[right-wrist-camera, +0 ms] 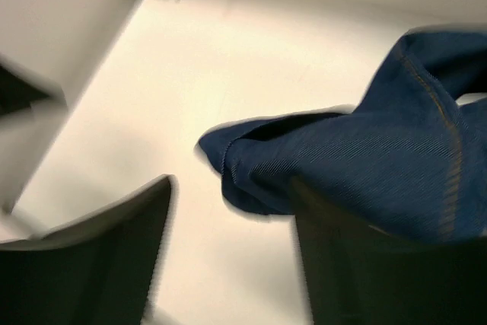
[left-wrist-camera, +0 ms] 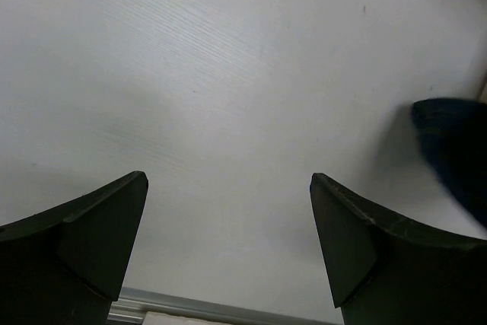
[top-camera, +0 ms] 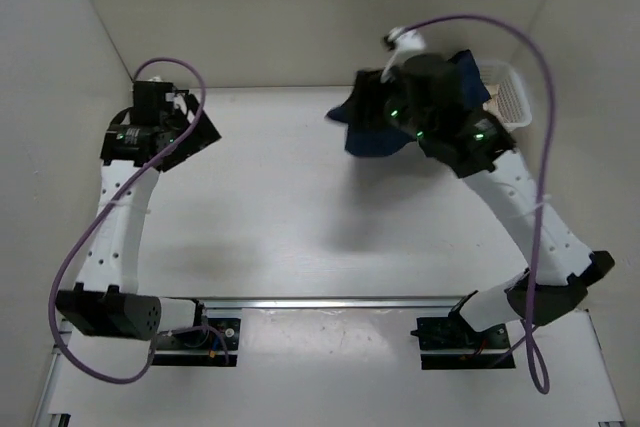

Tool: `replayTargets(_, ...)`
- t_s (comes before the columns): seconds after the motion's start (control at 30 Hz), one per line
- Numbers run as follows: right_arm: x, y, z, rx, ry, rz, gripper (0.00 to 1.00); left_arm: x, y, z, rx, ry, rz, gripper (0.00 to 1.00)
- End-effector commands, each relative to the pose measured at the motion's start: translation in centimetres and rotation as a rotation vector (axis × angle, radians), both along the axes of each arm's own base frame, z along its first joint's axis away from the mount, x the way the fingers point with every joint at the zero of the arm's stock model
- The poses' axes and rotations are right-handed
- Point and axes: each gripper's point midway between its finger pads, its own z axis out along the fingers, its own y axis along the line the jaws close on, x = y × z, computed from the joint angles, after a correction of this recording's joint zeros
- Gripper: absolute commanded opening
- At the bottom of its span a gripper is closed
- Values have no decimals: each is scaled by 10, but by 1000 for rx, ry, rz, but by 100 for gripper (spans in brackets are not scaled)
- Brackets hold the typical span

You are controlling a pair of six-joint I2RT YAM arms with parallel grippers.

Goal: Fold and stack the trousers
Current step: Move the trousers to the center of the board, then flatten the trousers out

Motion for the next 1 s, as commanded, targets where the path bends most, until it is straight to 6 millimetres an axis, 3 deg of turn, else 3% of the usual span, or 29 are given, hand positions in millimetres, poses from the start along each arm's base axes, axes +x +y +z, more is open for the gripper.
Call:
replayTargets(0.0,-30,52,-96,-122,224,167,77,-19,16,29,-73,-79,90,99)
replayTargets(0.03,-31,47,-105,-141,248,142,82,-20,13,34,-87,-96,76,99)
replayTargets(0.07,-36,41,-116,-165,268,121,94,-19,12,42,-76,-119,34,99)
replayTargets(0.13,-42,14,-101,-146,214,56,100,-18,5,43,-81,-117,-2,99)
replayTargets(0.17,-37,-6,-112,-160,223,0,100,-21,-6,43,-77,-116,-68,99)
replayTargets(0.2,-45,-26,-99,-126,190,-26,100,-19,-15,38,-82,-104,-107,99)
replayTargets(0.27,-38,-62,-102,-121,180,-121,98,-17,-42,29,-98,-88,-219,96)
replayTargets(0.33,-35,-102,-127,-137,221,-230,98,-10,-74,10,-115,-43,-320,96)
replayTargets(0.4,-32,-121,-156,-134,302,-267,99,-14,-113,-14,-88,30,-425,98)
replayTargets(0.43,-25,-144,-165,-119,334,-333,99,-7,-130,-40,-73,100,-440,99)
replayTargets(0.47,-18,-145,-181,-87,390,-327,99,-6,-145,-53,-64,131,-455,99)
replayTargets(0.5,-14,-151,-200,-62,447,-338,99,-13,-172,-66,-69,161,-504,99)
replayTargets(0.53,-4,-174,-208,-23,478,-395,99,-4,-192,-86,-63,194,-528,99)
replayTargets(0.6,17,-180,-234,36,549,-398,99,-9,-225,-104,-53,235,-602,99)
replayTargets(0.63,26,-190,-242,47,564,-423,99,0,-238,-120,-42,267,-611,99)
replayTargets(0.67,38,-191,-263,44,622,-423,99,3,-248,-126,-53,274,-617,99)
replayTargets(0.7,51,-194,-262,48,616,-432,99,8,-257,-128,-53,271,-628,99)
replayTargets(0.73,60,-194,-284,44,683,-441,99,14,-264,-147,-49,305,-631,99)
replayTargets(0.8,80,-188,-290,94,687,-415,99,19,-276,-158,-54,323,-646,99)
replayTargets(0.83,92,-188,-287,105,672,-419,99,28,-283,-154,-61,303,-649,99)
replayTargets(0.9,106,-188,-301,115,702,-430,99,36,-291,-167,-62,322,-652,99)
replayTargets(0.97,121,-183,-301,137,701,-413,91,45,-300,-171,-72,316,-659,97)
